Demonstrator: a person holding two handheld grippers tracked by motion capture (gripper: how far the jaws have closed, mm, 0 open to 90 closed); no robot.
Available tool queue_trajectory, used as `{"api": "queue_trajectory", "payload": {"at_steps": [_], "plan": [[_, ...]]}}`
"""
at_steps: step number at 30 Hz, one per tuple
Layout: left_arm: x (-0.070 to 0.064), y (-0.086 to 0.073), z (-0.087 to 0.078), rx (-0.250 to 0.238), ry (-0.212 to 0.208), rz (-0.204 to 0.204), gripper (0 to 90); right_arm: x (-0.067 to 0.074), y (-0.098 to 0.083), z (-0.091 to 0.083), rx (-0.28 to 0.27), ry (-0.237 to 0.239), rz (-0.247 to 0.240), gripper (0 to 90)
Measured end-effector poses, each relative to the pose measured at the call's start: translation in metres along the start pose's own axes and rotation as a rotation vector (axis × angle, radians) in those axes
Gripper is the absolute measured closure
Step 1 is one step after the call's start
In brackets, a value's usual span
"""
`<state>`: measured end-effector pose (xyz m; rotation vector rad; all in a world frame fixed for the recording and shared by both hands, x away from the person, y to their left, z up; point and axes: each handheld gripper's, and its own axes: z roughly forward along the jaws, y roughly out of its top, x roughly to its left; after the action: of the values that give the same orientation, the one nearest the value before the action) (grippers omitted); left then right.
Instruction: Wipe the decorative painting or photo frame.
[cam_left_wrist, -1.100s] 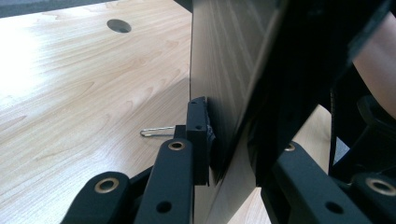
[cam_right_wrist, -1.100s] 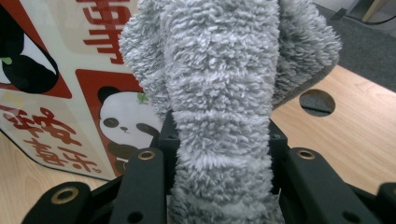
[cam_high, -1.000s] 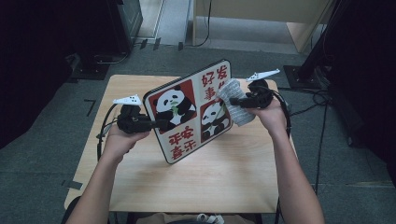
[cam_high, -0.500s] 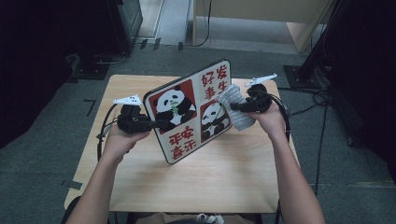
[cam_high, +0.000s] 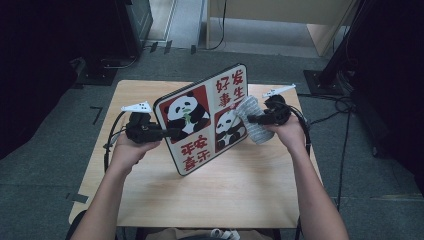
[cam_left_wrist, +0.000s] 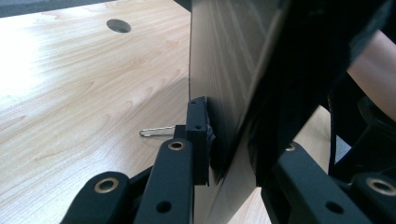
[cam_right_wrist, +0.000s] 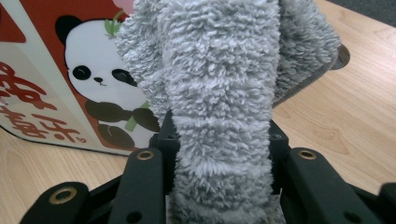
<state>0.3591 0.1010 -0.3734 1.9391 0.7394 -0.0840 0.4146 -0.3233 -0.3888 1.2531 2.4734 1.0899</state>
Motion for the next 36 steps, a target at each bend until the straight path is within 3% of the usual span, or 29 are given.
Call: {"api": "queue_trajectory", "payload": {"at_steps": [23, 36], "plan": [[0.000, -0.001, 0.000, -0.005, -0.003, -0.008, 77.8, -0.003, -0.019, 0.017, 0.051, 0.010, 0.016, 62.3], [-0.003, -0.001, 0.000, -0.011, 0.014, 0.020, 78.4, -0.003, -0.028, 0.023, 0.077, 0.012, 0.017, 62.3]]}}
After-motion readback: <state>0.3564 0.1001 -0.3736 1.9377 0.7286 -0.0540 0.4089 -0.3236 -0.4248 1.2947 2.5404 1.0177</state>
